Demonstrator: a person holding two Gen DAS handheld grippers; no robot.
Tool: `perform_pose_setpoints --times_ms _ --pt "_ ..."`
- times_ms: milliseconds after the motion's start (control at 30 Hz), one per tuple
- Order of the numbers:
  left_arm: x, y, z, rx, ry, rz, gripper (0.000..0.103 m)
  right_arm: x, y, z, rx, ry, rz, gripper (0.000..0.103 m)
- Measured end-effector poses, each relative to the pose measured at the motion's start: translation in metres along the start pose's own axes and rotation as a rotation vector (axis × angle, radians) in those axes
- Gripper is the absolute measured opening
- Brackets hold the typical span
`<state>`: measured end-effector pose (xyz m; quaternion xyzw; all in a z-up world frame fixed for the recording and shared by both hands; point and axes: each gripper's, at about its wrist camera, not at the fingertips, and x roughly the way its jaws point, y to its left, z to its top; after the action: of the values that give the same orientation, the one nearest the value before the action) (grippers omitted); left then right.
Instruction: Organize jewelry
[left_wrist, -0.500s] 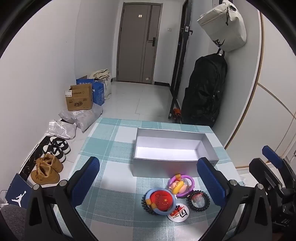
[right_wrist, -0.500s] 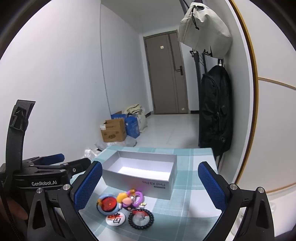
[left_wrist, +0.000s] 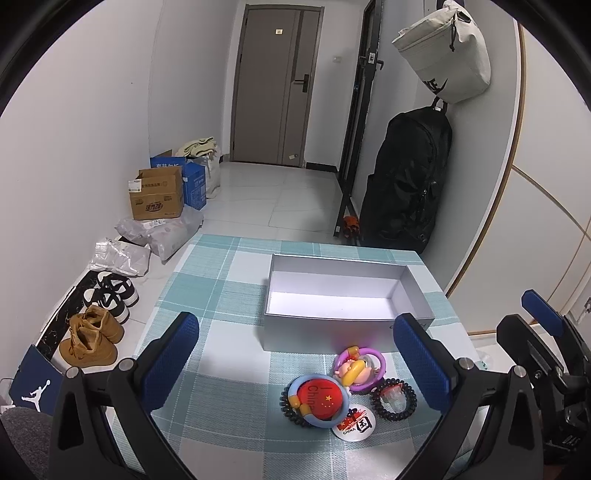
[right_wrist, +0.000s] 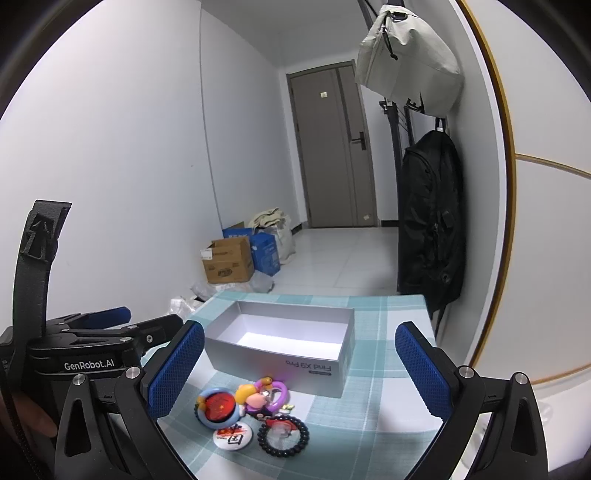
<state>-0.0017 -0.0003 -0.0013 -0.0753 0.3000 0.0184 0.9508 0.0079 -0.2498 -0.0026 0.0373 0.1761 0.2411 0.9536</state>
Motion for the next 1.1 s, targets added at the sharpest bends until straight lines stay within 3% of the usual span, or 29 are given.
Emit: perform_pose_setpoints --times_ms 667,1100 --pt "-0.001 0.001 0.001 -0.01 -0.019 -0.002 0.102 0.001 -0.001 0.0 0.009 0.003 0.006 0.103" --pt "0.011 0.006 -0.003 -0.042 0.036 -0.098 0.102 0.011 -0.003 0.001 0.037 0.039 -0.002 0.103"
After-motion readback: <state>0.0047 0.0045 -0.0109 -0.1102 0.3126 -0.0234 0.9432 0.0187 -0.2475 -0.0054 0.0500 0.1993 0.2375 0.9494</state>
